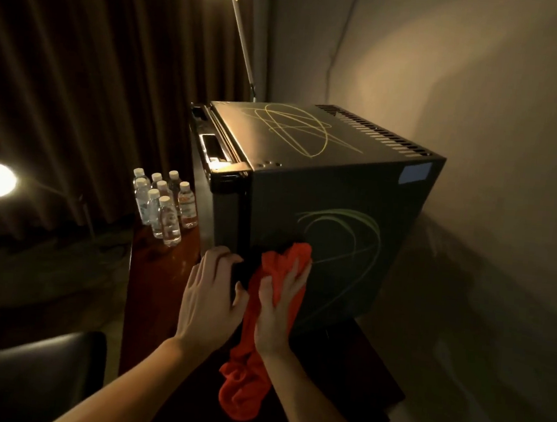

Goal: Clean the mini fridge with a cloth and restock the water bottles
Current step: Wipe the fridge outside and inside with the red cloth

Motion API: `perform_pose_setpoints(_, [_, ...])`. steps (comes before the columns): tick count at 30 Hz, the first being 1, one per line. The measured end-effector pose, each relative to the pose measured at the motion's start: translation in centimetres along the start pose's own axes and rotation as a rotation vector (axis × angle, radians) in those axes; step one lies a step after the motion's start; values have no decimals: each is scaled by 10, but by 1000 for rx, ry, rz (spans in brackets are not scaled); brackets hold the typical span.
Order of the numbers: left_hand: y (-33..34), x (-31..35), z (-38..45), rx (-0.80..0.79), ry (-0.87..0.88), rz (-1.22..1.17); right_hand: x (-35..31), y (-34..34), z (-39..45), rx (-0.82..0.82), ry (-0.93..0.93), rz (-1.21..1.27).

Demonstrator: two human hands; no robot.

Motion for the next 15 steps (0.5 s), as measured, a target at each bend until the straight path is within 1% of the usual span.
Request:
perform_pose_setpoints(1, [3,0,-4,5,-16,-8,1,-1,-2,-50,-98,-9])
perform_pose_setpoints(2, [6,0,-7,10,-33,-25,3,-1,-1,-132,-142,-9])
perform_pose_setpoints(3, [8,0,-10,18,-54,-53,8,-1,3,-214,-181,-76])
perform_pose_setpoints(5, [11,1,-15,38,-103,-102,11,-8,23,-287,-289,-198])
perform_pose_setpoints(7, [15,1,-20,30,-145,-106,11,-20,49,-320,-399,-301])
perform_pose_setpoints(10, [16,5,-23,-9,-159,-71,14,-45,80,-268,-602,-410])
perform_pose_setpoints(12, [17,9,-21,-18,-157,-79,20,-59,95,-232,-678,-446])
perform_pose_setpoints(14, [19,11,-16,-10,-153,-94,26,-64,99,-153,-638,-453])
perform_pose_setpoints(15, [22,11,-14,-8,-153,-96,31,-63,95,-77,-579,-443])
Point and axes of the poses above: each hand's wrist, its own z-axis towards the middle knuckle, its own y-axis out of the palm, x = y × z, the point moved 3 cm from there along z, towards the middle knuckle, and after that the axes turned 2 degrees about -x, right-handed, at the moved point
